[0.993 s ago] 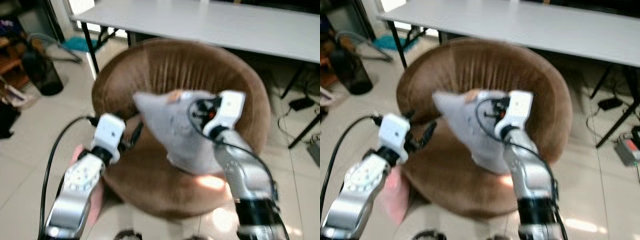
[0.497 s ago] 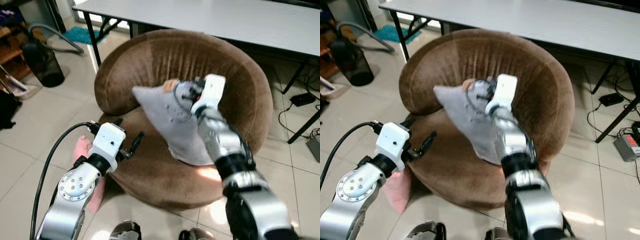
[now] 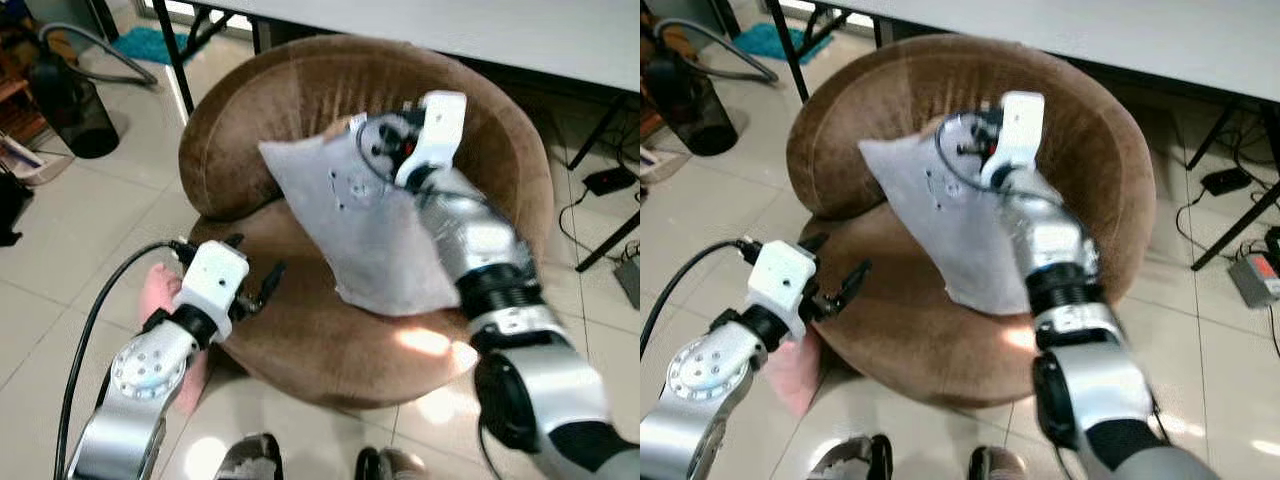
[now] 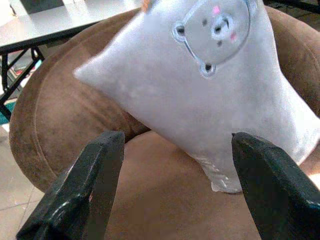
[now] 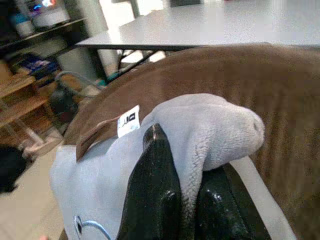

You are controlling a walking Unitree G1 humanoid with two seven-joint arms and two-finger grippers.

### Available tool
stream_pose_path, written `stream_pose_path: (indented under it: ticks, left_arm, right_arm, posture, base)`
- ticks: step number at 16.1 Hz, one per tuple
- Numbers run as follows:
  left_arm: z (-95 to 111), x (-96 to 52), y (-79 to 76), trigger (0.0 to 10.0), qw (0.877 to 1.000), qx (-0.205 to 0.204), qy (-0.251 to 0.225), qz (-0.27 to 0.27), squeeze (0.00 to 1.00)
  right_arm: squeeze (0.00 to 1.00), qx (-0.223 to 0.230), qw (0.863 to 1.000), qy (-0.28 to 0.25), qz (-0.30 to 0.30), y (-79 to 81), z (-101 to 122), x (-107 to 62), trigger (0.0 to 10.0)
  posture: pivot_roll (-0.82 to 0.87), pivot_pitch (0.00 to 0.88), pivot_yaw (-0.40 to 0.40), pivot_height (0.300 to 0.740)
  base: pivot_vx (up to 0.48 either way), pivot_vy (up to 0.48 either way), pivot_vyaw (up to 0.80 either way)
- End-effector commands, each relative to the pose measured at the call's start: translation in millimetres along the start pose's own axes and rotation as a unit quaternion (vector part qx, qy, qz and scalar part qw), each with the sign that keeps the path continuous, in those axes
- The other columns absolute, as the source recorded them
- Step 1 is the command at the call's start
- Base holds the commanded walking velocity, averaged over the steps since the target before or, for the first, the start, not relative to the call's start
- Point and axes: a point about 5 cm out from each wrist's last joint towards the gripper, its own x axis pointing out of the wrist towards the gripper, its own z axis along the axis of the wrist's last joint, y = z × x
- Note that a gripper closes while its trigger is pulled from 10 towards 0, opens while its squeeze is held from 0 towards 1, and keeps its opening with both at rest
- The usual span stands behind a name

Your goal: Move the pillow to the sofa from floor

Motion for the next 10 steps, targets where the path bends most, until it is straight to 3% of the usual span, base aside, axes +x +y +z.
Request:
stream_pose_path:
  ticks: [1, 3, 10]
  left_arm:
    - [-1.2, 1.0, -1.3, 10.0, 1.0, -0.004, 0.003, -0.009, 0.0]
    - [0.1, 2.9, -1.9, 10.0, 1.0, -0.003, -0.001, -0.013, 0.0]
    - [3.8, 8.3, 2.7, 10.0, 1.0, 0.003, -0.011, -0.018, 0.0]
  right_arm:
    - [0.0, -0.014, 0.999, -0.022, 0.022, 3.6, 19.8, -2.2, 10.0]
    - [0.0, -0.025, 0.999, -0.021, 0.032, 3.1, 30.4, -9.3, 10.0]
    - [0.0, -0.043, 0.993, 0.045, 0.098, 19.1, 74.7, -58.0, 10.0]
  posture:
    - [0.06, 0.176, -0.009, 0.74]
    - [0.06, 0.167, -0.007, 0.74]
    - [0.05, 0.122, 0.001, 0.74]
  base:
    - [0.0, 0.0, 0.0]
    - [0.0, 0.0, 0.0]
    - [0.0, 0.0, 0.0]
